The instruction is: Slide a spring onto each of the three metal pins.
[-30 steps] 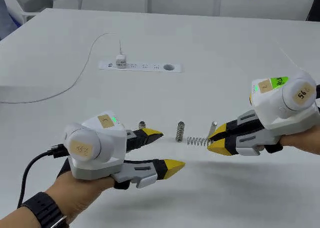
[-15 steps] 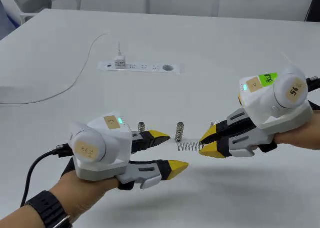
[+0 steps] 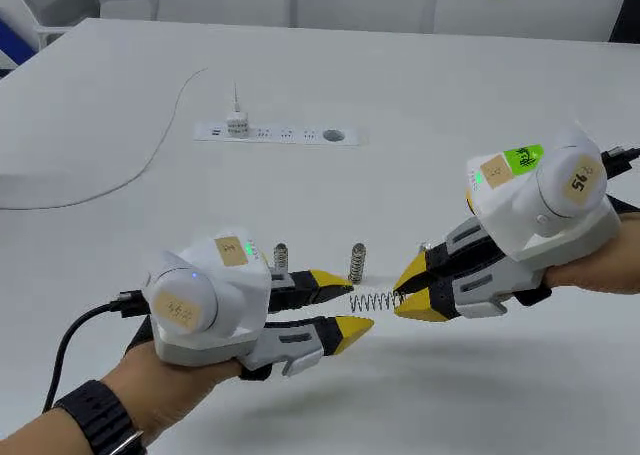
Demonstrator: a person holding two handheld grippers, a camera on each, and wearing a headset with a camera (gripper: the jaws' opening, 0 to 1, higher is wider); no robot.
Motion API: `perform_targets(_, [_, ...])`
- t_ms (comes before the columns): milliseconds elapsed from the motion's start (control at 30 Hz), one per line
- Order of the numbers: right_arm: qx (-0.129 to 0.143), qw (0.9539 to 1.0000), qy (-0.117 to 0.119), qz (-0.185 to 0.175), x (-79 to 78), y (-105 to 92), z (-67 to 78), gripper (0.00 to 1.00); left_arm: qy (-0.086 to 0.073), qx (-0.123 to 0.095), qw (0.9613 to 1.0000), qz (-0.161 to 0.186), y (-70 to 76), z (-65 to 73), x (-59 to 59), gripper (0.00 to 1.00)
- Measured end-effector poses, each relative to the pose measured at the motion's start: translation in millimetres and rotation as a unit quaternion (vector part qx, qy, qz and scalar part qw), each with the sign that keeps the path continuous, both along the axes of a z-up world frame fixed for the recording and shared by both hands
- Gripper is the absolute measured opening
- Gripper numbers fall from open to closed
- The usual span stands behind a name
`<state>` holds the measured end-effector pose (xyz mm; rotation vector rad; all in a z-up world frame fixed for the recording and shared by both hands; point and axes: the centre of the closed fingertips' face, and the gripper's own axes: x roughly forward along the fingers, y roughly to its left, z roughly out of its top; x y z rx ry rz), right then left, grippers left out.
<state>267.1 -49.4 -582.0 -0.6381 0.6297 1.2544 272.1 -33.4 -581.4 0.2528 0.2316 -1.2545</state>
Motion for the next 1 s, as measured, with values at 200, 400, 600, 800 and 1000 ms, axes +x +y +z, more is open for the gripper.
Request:
perform_targets(200, [-0.004, 1.0000, 0.003, 0.006, -1.7, 1.2, -1.7, 0.11, -0.008, 0.008, 0.9999, -0.004, 0.2, -1.8, -1.2, 0.14])
perform_targets(400, [-0.001, 1.0000, 0.000, 0.008, -2.6, 3.2, 4.2, 0.11, -0.010, 0.010, 0.9999, -0.004, 0.6, -1.8, -1.7, 0.13])
perform_targets(600, [0.019, 0.9998, -0.001, 0.003, -3.4, 6.5, 15.5, 0.11, -0.012, 0.012, 0.9999, -0.003, 0.8, -1.3, -0.9, 0.12])
perform_targets(800, [0.049, 0.9988, -0.002, -0.003, -4.9, 14.7, 27.8, 0.11, -0.011, 0.014, 0.9998, -0.002, 0.4, -2.6, -0.4, 0.11])
perform_targets(1000, [0.071, 0.9974, -0.007, -0.002, -5.2, 25.8, 37.3, 0.11, -0.010, 0.015, 0.9998, -0.002, -0.4, -3.0, -0.7, 0.11])
